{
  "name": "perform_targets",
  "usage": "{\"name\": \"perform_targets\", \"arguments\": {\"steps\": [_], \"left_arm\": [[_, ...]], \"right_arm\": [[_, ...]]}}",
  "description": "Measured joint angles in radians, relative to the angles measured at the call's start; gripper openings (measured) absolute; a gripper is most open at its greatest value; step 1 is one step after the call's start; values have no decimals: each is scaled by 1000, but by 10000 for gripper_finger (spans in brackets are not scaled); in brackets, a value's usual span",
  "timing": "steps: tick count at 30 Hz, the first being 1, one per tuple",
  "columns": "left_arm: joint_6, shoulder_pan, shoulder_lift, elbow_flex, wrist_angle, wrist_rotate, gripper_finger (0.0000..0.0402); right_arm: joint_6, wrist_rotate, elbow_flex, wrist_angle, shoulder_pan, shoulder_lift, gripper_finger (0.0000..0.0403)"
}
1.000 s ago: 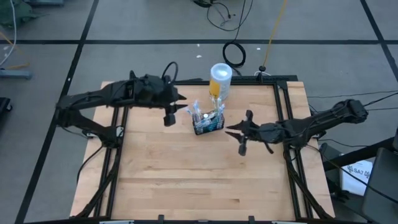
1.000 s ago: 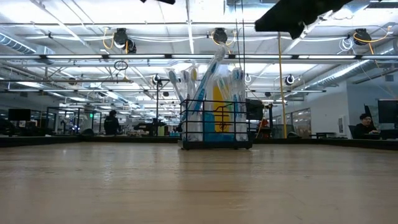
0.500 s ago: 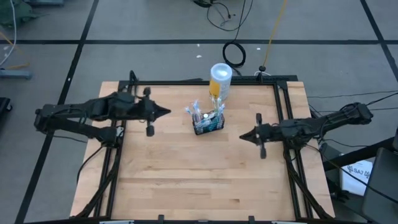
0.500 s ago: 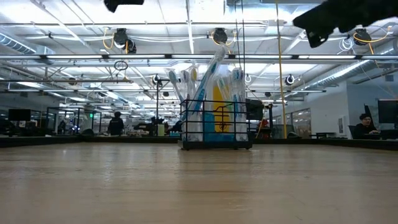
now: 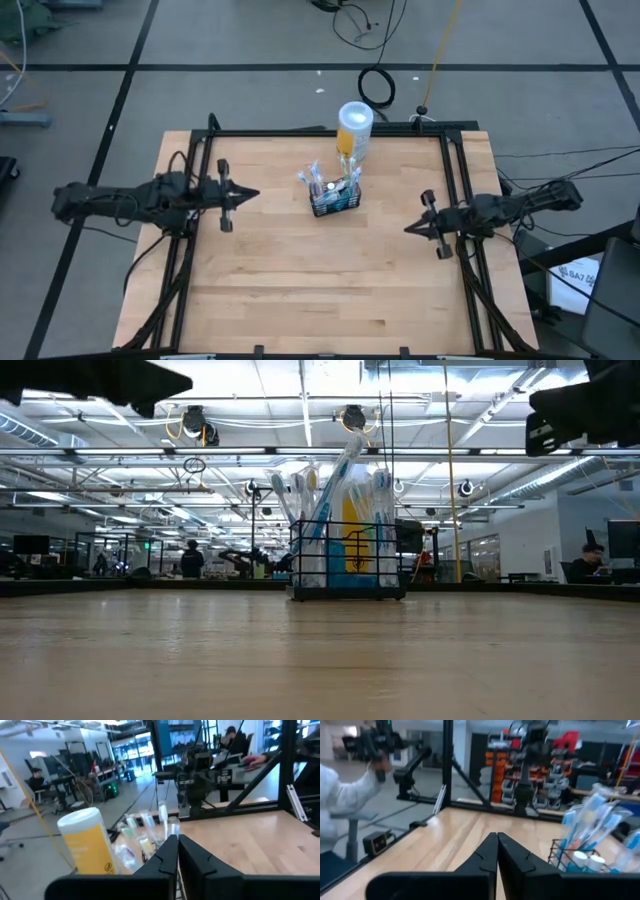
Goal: Pick & Place toothbrushing station
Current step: Return to Home Position
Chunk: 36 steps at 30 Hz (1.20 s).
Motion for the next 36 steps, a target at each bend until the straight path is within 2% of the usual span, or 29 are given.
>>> {"name": "perform_targets", "arguments": {"steps": [8,13,17,23,27,30,36], "left_arm": [[0,1,-152,-204,167,18,17],[5,1,-253,-320,281,39,3],[0,1,-320,-375,296,79,15],[-24,1,-352,-379,208,159,11],[-32,1,-351,-379,155,179,4],[-42,1,-350,-379,113,179,16],[-84,1,-351,-379,109,178,38]], "right_arm": [[-2,-65,-69,-31,0,-138,4],[-2,-84,-108,-27,0,-165,4],[-2,-84,-111,-32,0,-165,4],[-4,-85,-112,-50,0,-164,4],[-93,-85,-113,-76,0,-164,4],[-157,-81,-114,-93,0,-164,4],[-130,-82,-114,-91,0,-164,4]]}}
